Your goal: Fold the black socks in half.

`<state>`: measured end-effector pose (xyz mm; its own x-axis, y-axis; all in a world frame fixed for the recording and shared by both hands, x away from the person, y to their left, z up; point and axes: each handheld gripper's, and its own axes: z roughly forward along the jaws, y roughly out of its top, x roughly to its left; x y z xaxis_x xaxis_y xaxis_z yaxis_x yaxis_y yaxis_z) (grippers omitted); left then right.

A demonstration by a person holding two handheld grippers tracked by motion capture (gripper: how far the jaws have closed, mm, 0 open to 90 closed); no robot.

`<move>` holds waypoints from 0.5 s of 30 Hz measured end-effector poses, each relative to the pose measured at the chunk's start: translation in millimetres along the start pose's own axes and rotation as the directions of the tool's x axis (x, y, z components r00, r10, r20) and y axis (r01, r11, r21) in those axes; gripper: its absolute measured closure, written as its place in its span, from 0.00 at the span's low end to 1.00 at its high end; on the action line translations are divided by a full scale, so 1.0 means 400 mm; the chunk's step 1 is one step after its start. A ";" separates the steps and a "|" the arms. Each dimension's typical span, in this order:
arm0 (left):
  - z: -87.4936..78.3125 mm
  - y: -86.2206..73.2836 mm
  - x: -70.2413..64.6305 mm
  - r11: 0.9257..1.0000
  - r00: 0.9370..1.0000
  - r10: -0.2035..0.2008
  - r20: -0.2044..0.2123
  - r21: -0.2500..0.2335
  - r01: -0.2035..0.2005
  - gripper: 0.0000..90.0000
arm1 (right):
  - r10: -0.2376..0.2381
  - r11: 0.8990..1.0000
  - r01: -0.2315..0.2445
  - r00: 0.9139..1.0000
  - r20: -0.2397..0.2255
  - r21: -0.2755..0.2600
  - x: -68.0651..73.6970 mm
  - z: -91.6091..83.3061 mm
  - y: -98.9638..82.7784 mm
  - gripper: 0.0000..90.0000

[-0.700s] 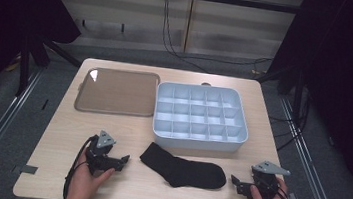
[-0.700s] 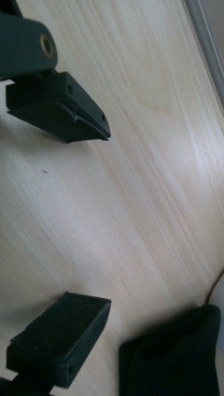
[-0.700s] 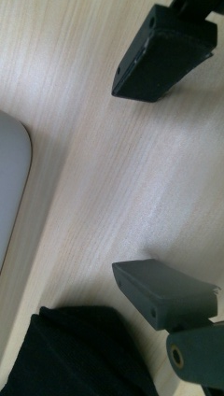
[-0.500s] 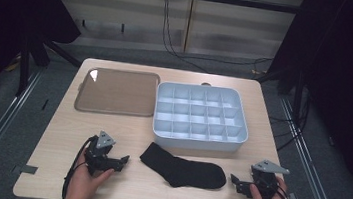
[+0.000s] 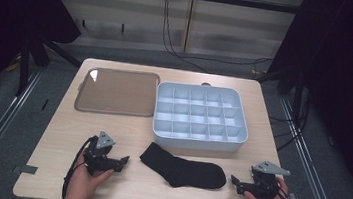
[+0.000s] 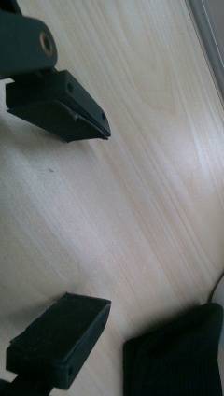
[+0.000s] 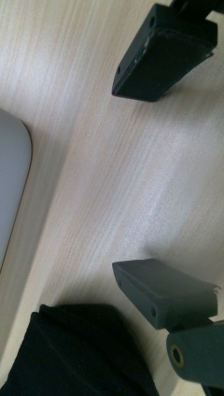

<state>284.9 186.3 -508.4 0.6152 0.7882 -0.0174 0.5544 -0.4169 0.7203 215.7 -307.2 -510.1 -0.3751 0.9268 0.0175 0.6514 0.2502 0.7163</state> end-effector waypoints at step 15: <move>-0.001 -0.001 0.000 1.000 1.000 0.009 0.004 0.002 -0.009 0.15 | 0.017 1.000 -0.015 0.995 -0.103 0.014 0.008 -0.032 0.045 0.49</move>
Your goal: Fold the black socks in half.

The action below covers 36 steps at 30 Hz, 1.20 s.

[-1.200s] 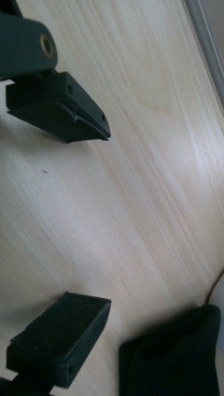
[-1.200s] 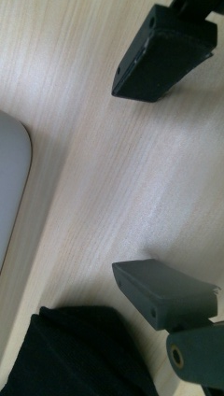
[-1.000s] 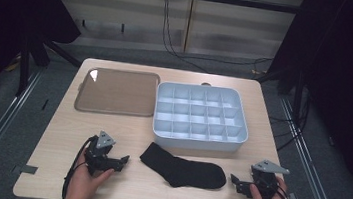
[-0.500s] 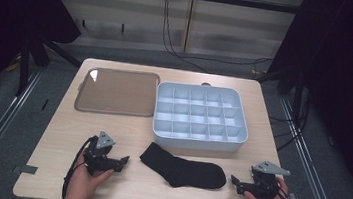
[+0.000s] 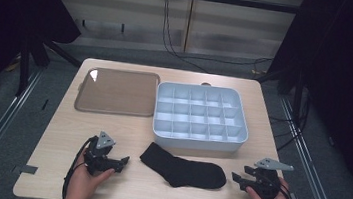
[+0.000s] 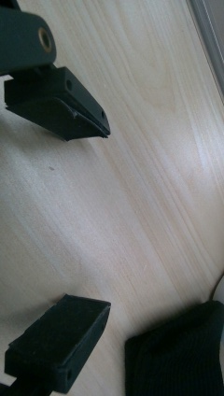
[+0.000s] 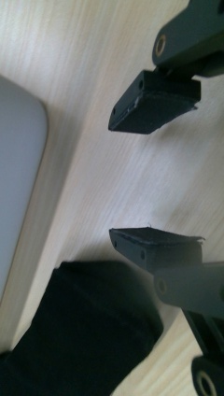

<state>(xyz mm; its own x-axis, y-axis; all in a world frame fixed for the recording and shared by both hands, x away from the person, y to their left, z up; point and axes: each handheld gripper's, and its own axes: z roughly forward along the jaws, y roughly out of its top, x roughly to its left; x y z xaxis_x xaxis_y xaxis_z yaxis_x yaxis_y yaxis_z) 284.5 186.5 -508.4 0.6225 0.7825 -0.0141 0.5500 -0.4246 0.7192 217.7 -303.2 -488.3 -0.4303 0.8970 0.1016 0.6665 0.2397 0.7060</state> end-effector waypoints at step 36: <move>0.000 0.000 0.000 1.000 1.000 0.003 0.000 0.002 -0.003 0.15 | -0.052 0.993 0.065 0.990 -0.128 0.100 0.051 -0.020 0.091 0.83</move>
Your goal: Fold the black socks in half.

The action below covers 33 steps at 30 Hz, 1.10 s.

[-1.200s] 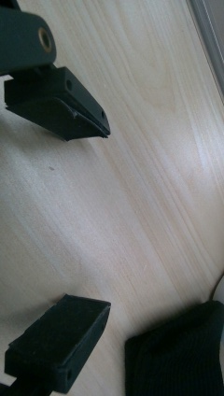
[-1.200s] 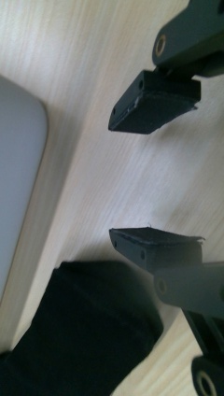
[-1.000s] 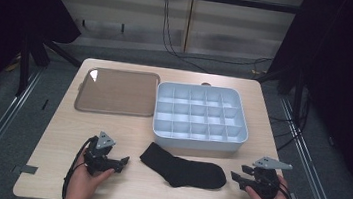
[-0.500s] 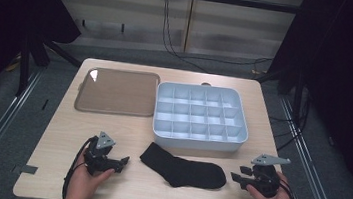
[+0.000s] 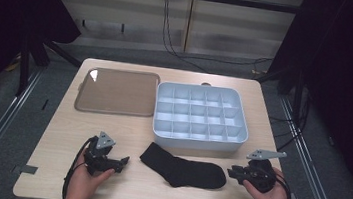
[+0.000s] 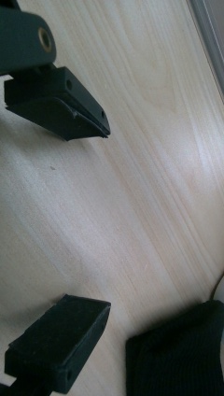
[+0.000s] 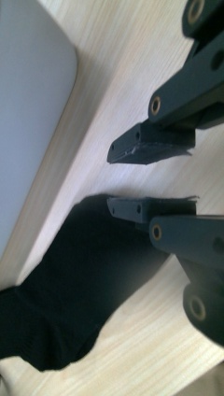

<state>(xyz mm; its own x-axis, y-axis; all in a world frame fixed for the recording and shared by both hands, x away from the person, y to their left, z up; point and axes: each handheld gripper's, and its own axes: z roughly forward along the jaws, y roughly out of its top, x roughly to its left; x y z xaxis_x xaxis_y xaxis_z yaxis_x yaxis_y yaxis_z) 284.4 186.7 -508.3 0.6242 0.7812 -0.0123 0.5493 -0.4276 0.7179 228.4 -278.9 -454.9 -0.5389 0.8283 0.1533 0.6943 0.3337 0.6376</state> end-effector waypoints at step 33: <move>-0.005 0.009 -0.011 0.999 0.999 -0.035 -0.012 0.016 0.035 0.20 | -0.122 0.979 0.135 0.988 -0.091 0.154 0.090 0.120 0.015 1.00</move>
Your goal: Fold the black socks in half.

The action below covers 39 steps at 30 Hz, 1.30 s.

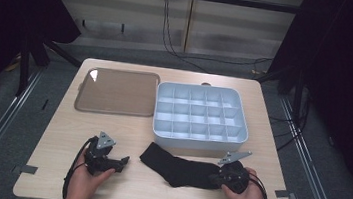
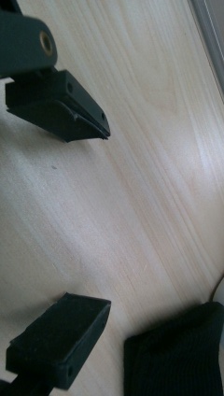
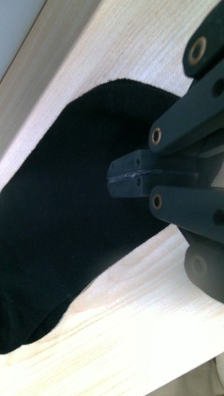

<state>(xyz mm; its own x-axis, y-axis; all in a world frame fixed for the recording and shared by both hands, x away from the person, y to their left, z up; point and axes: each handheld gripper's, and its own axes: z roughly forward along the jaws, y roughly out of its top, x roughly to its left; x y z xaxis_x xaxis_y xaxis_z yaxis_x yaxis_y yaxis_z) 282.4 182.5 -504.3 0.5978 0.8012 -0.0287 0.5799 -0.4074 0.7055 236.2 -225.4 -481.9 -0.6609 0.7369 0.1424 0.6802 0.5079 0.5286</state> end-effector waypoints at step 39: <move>0.069 0.157 -0.129 0.959 0.990 -0.047 0.135 0.282 0.007 0.79 | -0.007 1.000 0.007 1.000 -0.031 -0.007 0.019 0.016 0.012 1.00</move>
<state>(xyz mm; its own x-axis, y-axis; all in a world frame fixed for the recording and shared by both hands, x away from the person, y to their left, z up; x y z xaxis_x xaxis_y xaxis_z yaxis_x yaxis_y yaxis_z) 303.4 103.5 -478.0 0.6392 0.7529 -0.1568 0.7167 -0.5092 0.4766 236.6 -214.5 -483.7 -0.6752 0.7191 0.1643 0.6732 0.5098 0.5356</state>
